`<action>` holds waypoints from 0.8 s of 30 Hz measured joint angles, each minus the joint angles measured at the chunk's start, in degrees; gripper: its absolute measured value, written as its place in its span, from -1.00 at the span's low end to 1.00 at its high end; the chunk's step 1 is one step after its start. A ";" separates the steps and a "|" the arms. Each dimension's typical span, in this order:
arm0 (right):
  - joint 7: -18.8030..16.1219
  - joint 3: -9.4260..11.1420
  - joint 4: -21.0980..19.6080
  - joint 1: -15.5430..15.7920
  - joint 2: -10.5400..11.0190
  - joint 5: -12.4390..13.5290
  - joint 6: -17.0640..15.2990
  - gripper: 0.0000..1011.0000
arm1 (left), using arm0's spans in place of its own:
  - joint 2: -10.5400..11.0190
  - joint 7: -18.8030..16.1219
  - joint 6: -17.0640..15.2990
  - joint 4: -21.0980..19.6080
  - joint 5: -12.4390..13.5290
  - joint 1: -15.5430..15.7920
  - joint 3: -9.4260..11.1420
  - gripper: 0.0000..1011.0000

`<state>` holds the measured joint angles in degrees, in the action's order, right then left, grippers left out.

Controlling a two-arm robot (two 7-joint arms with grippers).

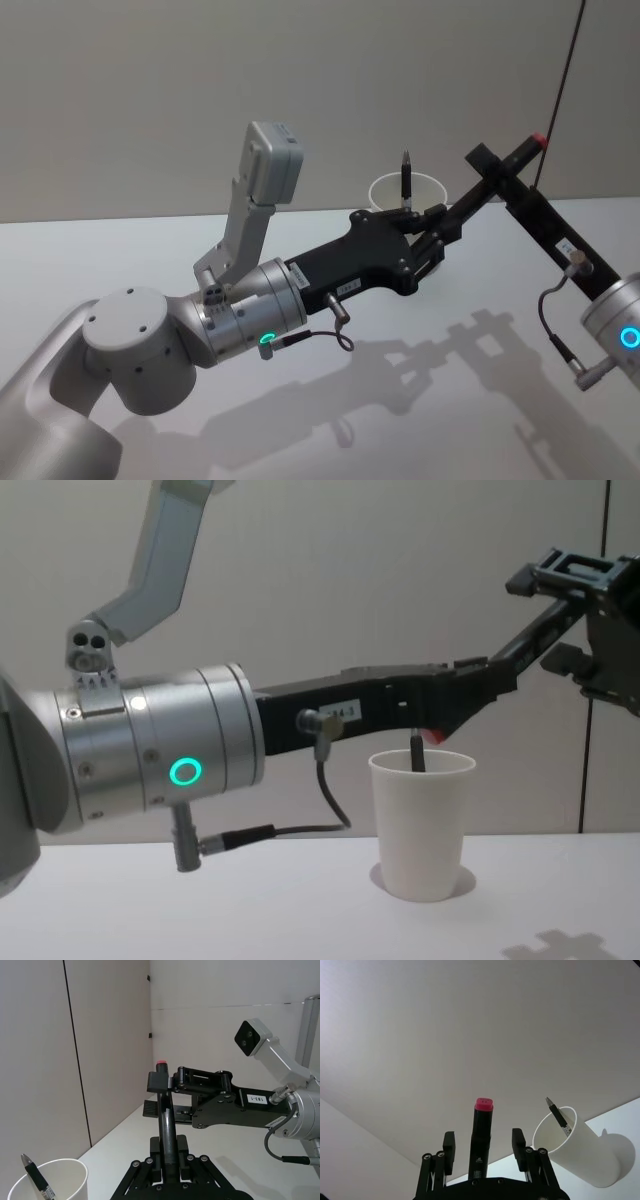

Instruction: Place the pen into the pen holder.

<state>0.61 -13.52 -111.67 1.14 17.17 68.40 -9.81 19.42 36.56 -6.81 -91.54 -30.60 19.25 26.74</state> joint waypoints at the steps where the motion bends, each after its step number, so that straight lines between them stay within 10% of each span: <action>1: 0.01 -0.01 0.01 -0.01 0.00 -0.02 0.00 0.36 | 0.00 0.00 0.00 0.00 0.00 0.00 0.00 -0.63; 15: -0.02 -0.09 0.02 -0.07 0.01 -0.11 0.00 -0.52 | 0.00 0.00 0.00 0.00 0.01 0.00 0.00 -0.63; 24: -0.09 -0.10 0.01 -0.08 0.01 -0.13 0.00 -0.60 | 0.00 0.00 -0.02 0.00 0.02 0.00 0.00 -0.63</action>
<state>0.51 -13.62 -111.66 1.06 17.18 68.27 -9.81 19.42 36.57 -6.83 -91.54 -30.58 19.25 26.75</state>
